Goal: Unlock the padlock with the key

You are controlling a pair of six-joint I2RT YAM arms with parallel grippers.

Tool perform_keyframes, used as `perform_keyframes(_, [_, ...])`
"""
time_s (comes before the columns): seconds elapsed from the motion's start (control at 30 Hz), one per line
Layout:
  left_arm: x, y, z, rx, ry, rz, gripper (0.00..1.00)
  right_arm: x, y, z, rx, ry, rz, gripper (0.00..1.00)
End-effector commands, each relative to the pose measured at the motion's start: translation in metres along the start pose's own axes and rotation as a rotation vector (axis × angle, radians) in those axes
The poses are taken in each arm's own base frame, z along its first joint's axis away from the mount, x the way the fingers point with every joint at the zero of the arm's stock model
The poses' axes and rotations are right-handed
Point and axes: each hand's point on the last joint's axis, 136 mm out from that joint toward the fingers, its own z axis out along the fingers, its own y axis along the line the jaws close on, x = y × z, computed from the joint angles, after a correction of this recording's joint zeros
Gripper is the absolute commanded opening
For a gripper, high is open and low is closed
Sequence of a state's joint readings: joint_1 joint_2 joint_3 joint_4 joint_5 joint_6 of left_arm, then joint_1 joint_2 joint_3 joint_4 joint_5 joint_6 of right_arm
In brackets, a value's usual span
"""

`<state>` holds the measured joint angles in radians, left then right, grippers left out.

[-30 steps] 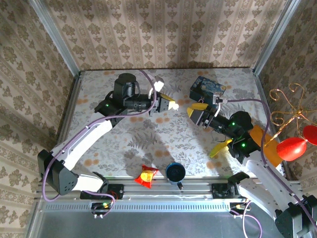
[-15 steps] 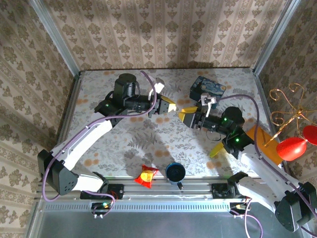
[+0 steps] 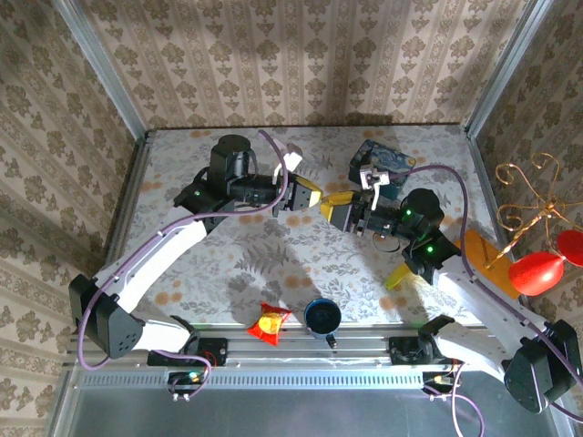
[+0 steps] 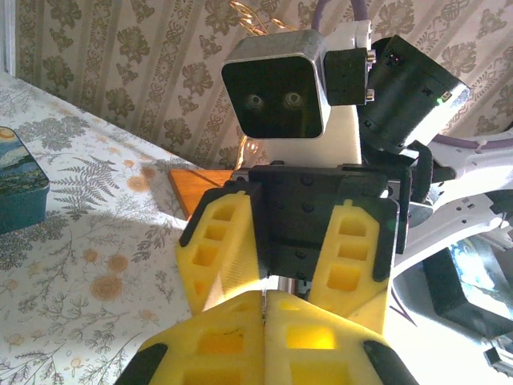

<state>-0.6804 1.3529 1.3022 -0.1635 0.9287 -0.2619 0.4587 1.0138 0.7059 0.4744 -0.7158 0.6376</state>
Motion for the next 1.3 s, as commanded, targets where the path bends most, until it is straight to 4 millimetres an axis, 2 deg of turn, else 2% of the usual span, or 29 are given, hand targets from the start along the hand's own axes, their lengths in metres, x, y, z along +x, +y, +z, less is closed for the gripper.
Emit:
perform_keyframes(0.0, [0.0, -0.005, 0.002, 0.036, -0.006, 0.004, 0.0, -0.013, 0.017, 0.002, -0.059, -0.017, -0.058, 0.37])
perform_keyframes(0.2, [-0.003, -0.004, 0.002, 0.034, -0.018, -0.002, 0.0, -0.011, 0.016, 0.0, -0.048, -0.021, -0.062, 0.29])
perform_keyframes(0.37, [-0.002, -0.004, 0.001, 0.035, -0.021, -0.006, 0.0, -0.012, 0.017, -0.004, -0.032, -0.033, -0.072, 0.17])
perform_keyframes(0.7, [-0.004, 0.002, -0.003, 0.022, -0.042, -0.023, 0.0, -0.012, 0.021, -0.012, -0.018, -0.053, -0.092, 0.0])
perform_keyframes(0.93, [-0.013, 0.018, -0.009, -0.013, -0.108, -0.067, 0.0, -0.013, 0.02, -0.012, -0.009, -0.053, -0.087, 0.0])
perform_keyframes(1.07, [-0.023, 0.02, -0.014, -0.025, -0.159, -0.069, 0.65, -0.013, -0.002, -0.013, 0.114, -0.053, -0.051, 0.0])
perform_keyframes(1.17, [-0.028, 0.026, -0.022, -0.079, -0.198, -0.058, 0.98, -0.013, -0.026, -0.018, 0.233, -0.077, -0.017, 0.0])
perform_keyframes(1.27, [-0.031, 0.036, -0.033, -0.174, -0.245, -0.046, 1.0, -0.012, -0.055, -0.029, 0.384, -0.105, 0.022, 0.0])
